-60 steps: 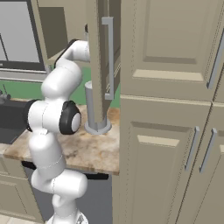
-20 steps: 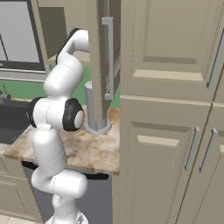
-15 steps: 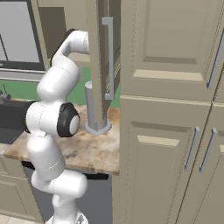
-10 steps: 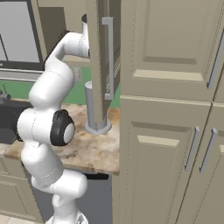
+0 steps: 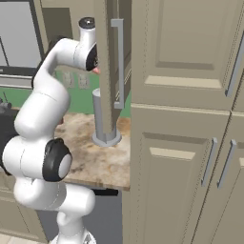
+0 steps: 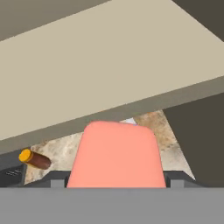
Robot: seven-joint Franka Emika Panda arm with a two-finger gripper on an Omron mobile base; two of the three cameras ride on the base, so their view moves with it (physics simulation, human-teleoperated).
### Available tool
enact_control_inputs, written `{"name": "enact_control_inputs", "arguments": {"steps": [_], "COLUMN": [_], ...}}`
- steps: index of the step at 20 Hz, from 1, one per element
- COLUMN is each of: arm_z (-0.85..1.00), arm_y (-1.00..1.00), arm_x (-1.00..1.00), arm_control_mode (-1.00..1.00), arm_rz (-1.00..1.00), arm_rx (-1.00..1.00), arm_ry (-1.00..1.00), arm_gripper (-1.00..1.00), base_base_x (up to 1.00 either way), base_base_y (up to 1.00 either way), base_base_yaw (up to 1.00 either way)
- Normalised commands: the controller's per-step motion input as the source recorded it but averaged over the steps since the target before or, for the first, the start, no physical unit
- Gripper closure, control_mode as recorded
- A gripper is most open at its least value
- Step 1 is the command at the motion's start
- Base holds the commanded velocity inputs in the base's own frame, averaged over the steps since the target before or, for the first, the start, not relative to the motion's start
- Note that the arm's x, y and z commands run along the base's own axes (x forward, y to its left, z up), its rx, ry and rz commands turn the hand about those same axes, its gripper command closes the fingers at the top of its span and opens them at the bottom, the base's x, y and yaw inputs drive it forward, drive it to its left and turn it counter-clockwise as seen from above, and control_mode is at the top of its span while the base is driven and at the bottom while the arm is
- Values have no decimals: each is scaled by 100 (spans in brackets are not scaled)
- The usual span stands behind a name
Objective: Open the cabinet. Pick the bar soap and place it next to the sink. Then close the cabinet.
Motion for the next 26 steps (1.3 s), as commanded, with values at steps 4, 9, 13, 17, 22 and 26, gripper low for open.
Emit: {"name": "enact_control_inputs", "arguments": {"steps": [4, 9, 13, 17, 22, 26], "arm_z": [0, -3, -15, -30, -41, -41], "arm_y": [31, 37, 41, 45, 44, 45], "arm_x": [-62, -66, -69, -67, -55, -22], "arm_control_mode": [-100, -100, -100, -100, -100, -100], "arm_rz": [0, 0, 0, 0, 0, -1], "arm_rx": [8, 3, 0, 0, 0, 0], "arm_ry": [14, 8, 0, 0, -1, 0], "arm_gripper": [100, 100, 100, 100, 100, 100], "base_base_x": [0, 0, 0, 0, 0, 0], "base_base_y": [0, 0, 0, 0, 0, 0], "base_base_yaw": [0, 0, 0, 0, 0, 0]}}
